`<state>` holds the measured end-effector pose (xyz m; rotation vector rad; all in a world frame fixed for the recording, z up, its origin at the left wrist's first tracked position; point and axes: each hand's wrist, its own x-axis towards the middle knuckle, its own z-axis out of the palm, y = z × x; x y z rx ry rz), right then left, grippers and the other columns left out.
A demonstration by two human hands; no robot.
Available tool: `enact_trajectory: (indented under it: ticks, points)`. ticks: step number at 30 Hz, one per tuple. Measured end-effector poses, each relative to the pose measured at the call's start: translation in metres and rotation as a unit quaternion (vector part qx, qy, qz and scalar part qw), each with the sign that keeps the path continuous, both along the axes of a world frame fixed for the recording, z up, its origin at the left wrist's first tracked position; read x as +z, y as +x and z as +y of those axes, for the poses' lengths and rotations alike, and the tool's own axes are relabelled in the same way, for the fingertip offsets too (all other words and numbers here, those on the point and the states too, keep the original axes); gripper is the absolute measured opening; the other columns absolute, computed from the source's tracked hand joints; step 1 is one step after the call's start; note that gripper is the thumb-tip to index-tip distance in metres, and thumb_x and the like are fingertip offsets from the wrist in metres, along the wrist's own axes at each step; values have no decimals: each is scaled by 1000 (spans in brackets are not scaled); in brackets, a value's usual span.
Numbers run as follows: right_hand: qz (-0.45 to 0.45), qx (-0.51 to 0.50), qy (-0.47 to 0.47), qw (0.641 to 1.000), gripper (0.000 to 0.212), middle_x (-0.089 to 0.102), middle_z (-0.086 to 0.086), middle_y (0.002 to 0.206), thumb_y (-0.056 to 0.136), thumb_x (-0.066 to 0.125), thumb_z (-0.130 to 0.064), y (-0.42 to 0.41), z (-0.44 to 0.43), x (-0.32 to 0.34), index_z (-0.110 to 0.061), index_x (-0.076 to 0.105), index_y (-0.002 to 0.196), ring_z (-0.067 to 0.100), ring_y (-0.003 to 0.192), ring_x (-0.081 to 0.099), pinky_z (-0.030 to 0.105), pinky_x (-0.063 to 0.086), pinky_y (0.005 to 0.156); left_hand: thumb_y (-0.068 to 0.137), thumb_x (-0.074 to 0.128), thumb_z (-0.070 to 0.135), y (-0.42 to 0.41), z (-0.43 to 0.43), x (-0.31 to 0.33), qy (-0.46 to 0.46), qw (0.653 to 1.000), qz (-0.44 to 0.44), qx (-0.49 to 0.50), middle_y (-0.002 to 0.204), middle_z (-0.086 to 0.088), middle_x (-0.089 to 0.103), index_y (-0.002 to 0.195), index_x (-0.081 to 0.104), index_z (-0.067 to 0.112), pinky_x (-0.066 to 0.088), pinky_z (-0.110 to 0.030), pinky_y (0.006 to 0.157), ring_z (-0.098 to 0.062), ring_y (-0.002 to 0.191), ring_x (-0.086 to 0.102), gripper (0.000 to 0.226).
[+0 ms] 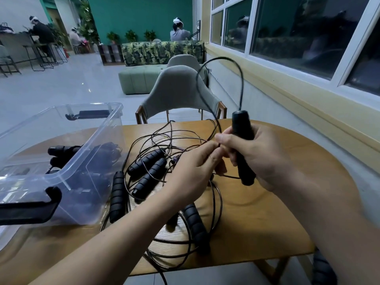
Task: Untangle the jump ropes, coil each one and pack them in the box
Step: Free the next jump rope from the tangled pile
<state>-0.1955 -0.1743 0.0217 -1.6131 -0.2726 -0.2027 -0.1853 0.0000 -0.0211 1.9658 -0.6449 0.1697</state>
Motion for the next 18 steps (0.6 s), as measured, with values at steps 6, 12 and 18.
enact_trajectory:
  ticks: [6, 12, 18]
  points:
    - [32, 19, 201, 979, 17, 51, 3, 73, 94, 75, -13, 2, -26, 23, -12, 58, 90, 15, 60, 46, 26, 44, 55, 111, 51, 35, 1, -6, -14, 36, 999, 38, -15, 84, 7, 73, 99, 69, 26, 56, -50, 80, -15, 82, 69, 23]
    - [57, -36, 272, 960, 17, 57, -1, 74, 96, 75, -16, 11, -43, 20, -16, 58, 93, 10, 60, 50, 22, 46, 55, 111, 52, 37, 5, -7, -14, 16, 999, 44, -9, 82, 8, 72, 101, 69, 30, 58, -57, 75, -28, 75, 69, 21]
    - [101, -24, 121, 987, 19, 65, 4, 76, 92, 80, -17, 15, -25, 3, -6, 68, 101, 14, 62, 53, 25, 47, 54, 111, 54, 29, 9, -6, -7, 17, 999, -14, 39, 78, 8, 72, 106, 73, 26, 53, -26, 66, -15, 74, 67, 20]
